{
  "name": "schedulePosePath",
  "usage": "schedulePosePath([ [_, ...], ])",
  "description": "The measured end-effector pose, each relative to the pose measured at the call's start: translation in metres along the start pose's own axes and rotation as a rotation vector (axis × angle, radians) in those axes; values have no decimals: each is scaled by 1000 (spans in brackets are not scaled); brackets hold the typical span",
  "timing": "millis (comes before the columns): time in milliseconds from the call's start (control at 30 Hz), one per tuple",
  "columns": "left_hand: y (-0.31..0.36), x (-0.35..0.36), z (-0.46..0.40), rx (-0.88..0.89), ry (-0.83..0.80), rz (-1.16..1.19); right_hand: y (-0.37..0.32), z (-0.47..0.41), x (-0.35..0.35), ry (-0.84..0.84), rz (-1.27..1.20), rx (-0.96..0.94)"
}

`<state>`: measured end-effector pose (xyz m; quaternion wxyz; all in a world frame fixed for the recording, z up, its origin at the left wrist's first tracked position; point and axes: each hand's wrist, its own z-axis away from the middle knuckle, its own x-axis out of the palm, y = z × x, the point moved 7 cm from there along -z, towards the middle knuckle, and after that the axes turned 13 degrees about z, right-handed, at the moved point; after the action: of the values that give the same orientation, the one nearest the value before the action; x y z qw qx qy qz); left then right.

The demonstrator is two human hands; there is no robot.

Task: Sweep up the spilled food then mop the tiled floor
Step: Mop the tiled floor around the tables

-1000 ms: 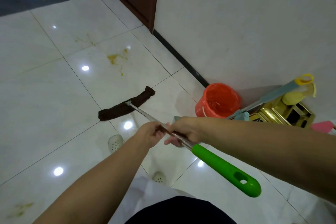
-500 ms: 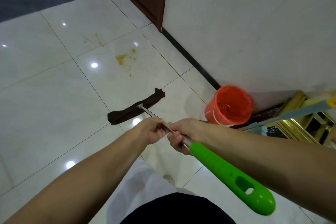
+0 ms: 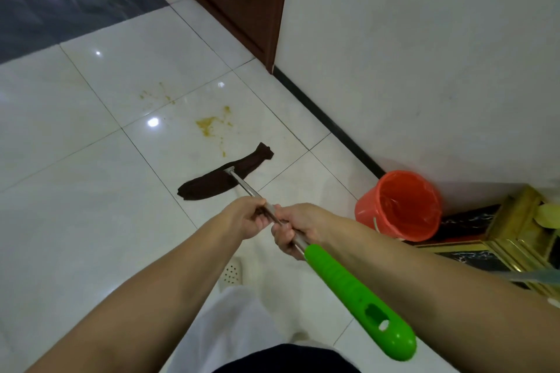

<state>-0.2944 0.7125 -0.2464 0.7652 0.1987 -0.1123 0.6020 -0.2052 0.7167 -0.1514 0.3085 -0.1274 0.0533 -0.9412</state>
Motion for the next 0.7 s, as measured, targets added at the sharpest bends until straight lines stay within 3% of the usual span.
schedulePosePath([
  [367,147,17,-52,32,71,-139,-121,-79,67,20,-116,-87],
  [700,202,23,-99,24,147,-176,-182,-123,85,-11,-144,-150],
])
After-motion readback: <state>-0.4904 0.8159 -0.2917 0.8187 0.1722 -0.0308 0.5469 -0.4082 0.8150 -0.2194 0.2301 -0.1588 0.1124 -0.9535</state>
